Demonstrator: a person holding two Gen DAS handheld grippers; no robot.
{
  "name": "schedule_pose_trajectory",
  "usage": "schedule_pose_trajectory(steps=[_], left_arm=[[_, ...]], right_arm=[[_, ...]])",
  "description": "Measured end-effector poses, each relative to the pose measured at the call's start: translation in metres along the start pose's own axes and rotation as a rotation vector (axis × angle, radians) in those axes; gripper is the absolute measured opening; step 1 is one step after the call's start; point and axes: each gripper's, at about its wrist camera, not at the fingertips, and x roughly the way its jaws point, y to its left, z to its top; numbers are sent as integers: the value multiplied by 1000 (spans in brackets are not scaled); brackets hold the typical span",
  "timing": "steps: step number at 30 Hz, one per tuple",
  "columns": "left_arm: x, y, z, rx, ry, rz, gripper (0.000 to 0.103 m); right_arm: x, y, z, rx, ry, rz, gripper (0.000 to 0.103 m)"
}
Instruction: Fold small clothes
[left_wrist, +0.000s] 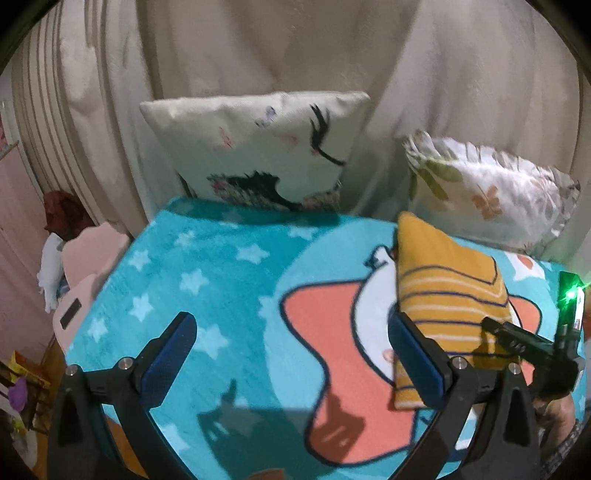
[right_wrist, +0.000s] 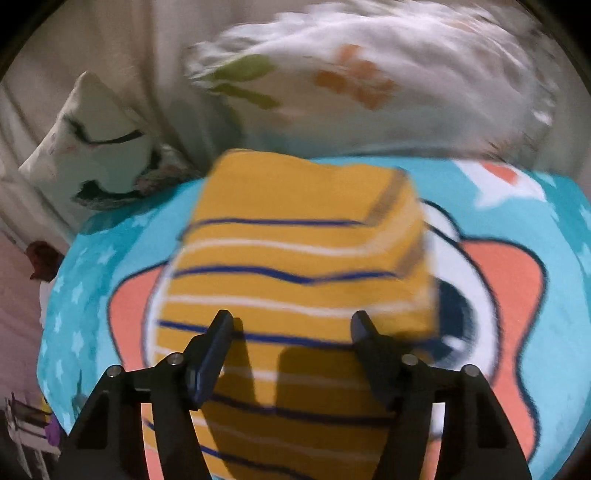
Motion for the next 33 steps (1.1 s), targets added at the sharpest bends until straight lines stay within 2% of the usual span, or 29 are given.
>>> schedule_pose_trajectory(steps=[1, 3, 5, 7, 11, 14, 18, 19, 20, 22, 24, 27, 33], left_arm=[[1, -6, -3, 2, 11, -16, 103], [4, -13, -6, 10, 27, -35, 103], [6, -23, -9, 20, 49, -58, 103], [7, -32, -11, 33, 64, -68, 103], [8, -50, -14, 72, 82, -78, 103], [9, -59, -14, 81, 92, -83, 103], [13, -65, -18, 85, 121, -88, 103], [14, -66, -19, 84, 128, -87, 103], [15, -66, -20, 81, 136, -89, 103], [20, -67, -23, 79, 154, -87, 103], [26, -67, -26, 80, 176, -81, 103], [34, -68, -30, 70, 209, -94, 103], [46, -69, -32, 65, 244, -118, 103]], right_arm=[[-3, -16, -1, 45, 3, 8, 54], [-11, -32, 1, 92, -4, -10, 56], [-26, -45, 2, 116, -28, -75, 58], [-37, -52, 3, 134, -49, -67, 58], [-59, -42, 1, 95, -110, -73, 58], [-62, -26, -3, 38, -120, -41, 58], [-44, -14, -12, -39, -67, -25, 59], [-33, -16, -14, -46, -17, -37, 64], [-20, -20, -17, -48, 51, -74, 64], [-11, -32, -23, -8, 89, -94, 64], [-16, -43, -27, 40, 74, -74, 64], [-27, -48, -23, 44, 26, -109, 64], [-43, -30, -15, -9, -61, -134, 68]])
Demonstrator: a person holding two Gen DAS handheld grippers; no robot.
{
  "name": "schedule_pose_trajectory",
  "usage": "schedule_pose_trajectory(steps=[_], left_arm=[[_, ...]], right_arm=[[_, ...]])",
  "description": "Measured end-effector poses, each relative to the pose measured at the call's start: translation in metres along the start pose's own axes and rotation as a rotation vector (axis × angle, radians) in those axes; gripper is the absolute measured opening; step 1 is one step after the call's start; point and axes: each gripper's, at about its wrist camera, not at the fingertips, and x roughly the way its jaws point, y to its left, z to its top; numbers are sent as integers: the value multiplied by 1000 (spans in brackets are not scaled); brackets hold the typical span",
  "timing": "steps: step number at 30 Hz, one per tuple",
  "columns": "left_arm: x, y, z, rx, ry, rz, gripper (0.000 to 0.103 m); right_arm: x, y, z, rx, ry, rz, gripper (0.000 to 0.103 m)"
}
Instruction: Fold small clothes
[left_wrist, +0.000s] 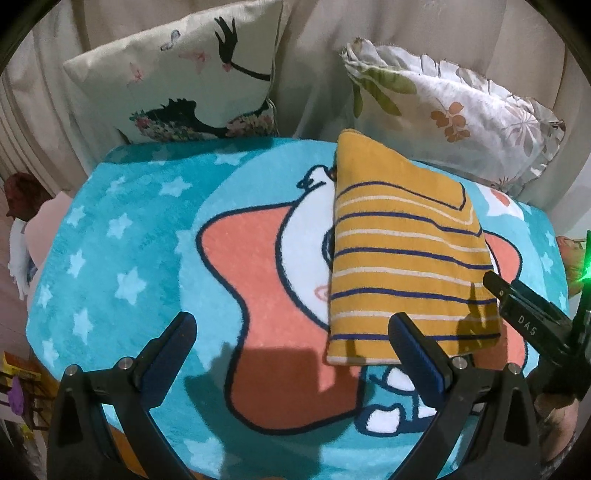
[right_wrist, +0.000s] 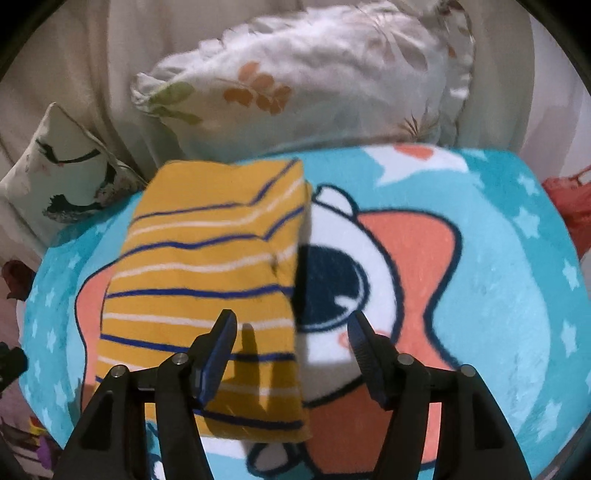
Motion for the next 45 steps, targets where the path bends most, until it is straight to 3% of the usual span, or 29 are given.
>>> schedule_pose_trajectory(steps=[14, 30, 34, 39, 40, 45], left_arm=[[22, 9, 2, -26, 66, -25, 103], [34, -6, 0, 23, 96, -33, 103], [34, -5, 0, 20, 97, -25, 103], [34, 1, -4, -1, 101, -8, 103], [33, 3, -5, -6, 102, -5, 103], [33, 9, -9, -26, 105, 4, 103]], right_arm=[[3, 42, 6, -149, -22, -16, 71], [10, 46, 27, -147, -40, -1, 72], [29, 53, 49, -175, -23, 20, 72], [85, 47, 68, -162, 77, -40, 72], [90, 43, 71, -142, 77, -40, 78], [80, 31, 81, -78, 44, -27, 82]])
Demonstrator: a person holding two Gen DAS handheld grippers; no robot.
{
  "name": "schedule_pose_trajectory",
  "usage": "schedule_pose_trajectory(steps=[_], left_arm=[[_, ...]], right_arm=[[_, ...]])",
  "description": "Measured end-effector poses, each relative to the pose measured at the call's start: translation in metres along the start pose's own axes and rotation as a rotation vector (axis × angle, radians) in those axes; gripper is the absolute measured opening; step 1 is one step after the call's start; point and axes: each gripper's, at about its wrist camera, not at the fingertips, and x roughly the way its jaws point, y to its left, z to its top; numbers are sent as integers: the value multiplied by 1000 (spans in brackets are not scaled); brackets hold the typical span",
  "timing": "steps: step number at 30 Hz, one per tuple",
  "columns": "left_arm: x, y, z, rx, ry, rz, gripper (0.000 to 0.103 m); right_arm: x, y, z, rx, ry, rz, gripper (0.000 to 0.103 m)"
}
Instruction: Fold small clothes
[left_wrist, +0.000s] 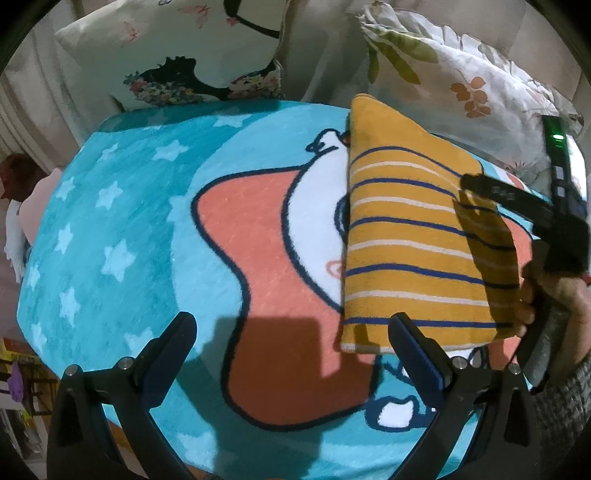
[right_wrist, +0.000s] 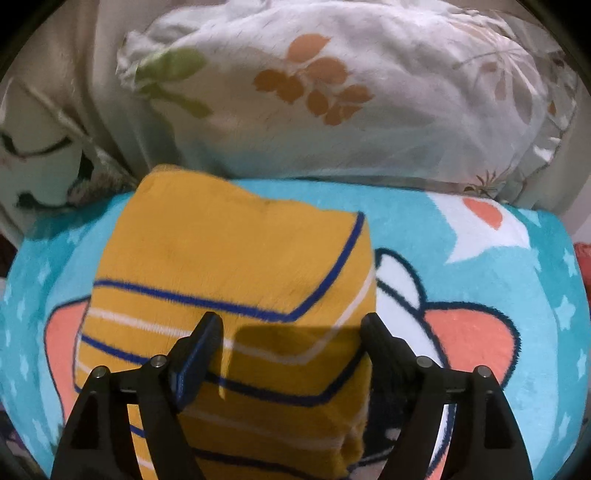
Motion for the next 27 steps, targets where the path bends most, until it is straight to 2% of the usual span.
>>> schedule_pose_trajectory(steps=[4, 8, 18, 27], left_arm=[[1, -2, -3, -3, 7, -10, 103], [-1, -10, -5, 16, 6, -22, 103], [-14, -40, -10, 99, -27, -62, 103], [-22, -50, -16, 144, -32, -87, 103]], right_arm=[[-30, -7, -11, 0, -60, -1, 82], [-52, -14, -33, -19, -81, -15, 83], [-92, -23, -96, -117, -108, -147, 83], [-111, -23, -114, -115, -130, -167, 83]])
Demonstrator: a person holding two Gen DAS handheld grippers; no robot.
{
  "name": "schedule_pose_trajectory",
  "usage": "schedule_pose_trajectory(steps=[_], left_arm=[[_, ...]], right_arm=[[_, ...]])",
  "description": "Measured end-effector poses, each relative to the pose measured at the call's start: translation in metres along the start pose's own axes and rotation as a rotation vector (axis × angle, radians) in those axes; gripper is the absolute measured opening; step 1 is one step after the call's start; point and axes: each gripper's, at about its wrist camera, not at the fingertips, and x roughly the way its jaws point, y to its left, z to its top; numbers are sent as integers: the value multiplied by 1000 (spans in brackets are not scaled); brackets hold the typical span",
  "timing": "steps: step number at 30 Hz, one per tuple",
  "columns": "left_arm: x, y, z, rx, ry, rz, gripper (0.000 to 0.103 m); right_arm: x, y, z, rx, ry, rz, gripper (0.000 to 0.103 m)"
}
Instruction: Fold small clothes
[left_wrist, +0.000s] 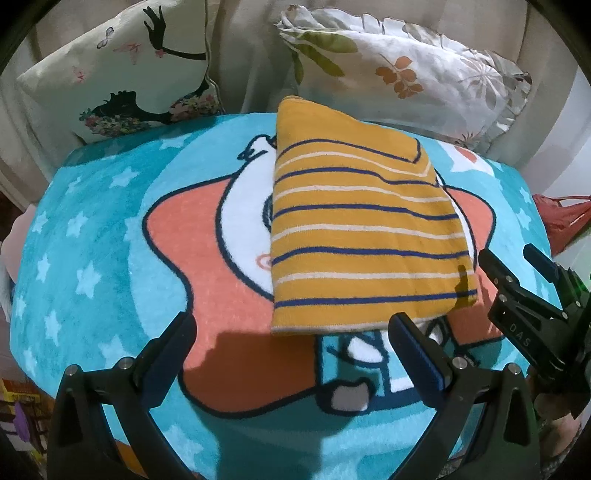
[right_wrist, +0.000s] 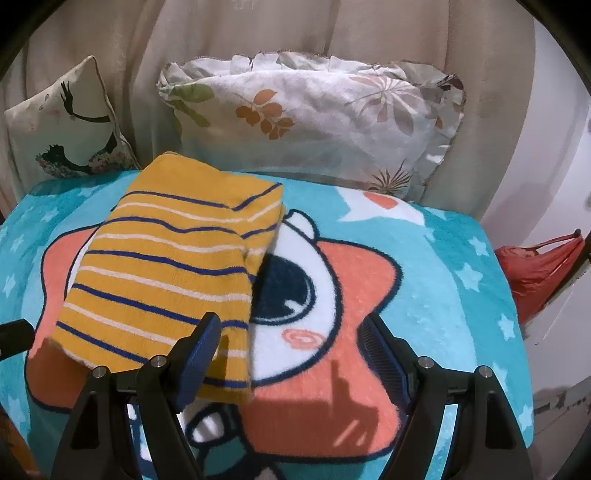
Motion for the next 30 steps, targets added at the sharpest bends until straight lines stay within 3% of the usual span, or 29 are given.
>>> schedule_pose_trajectory(steps=[30], left_arm=[[4, 59, -18, -141, 58, 59, 103]], right_arm=[[0, 69, 8, -89, 11, 121, 84]])
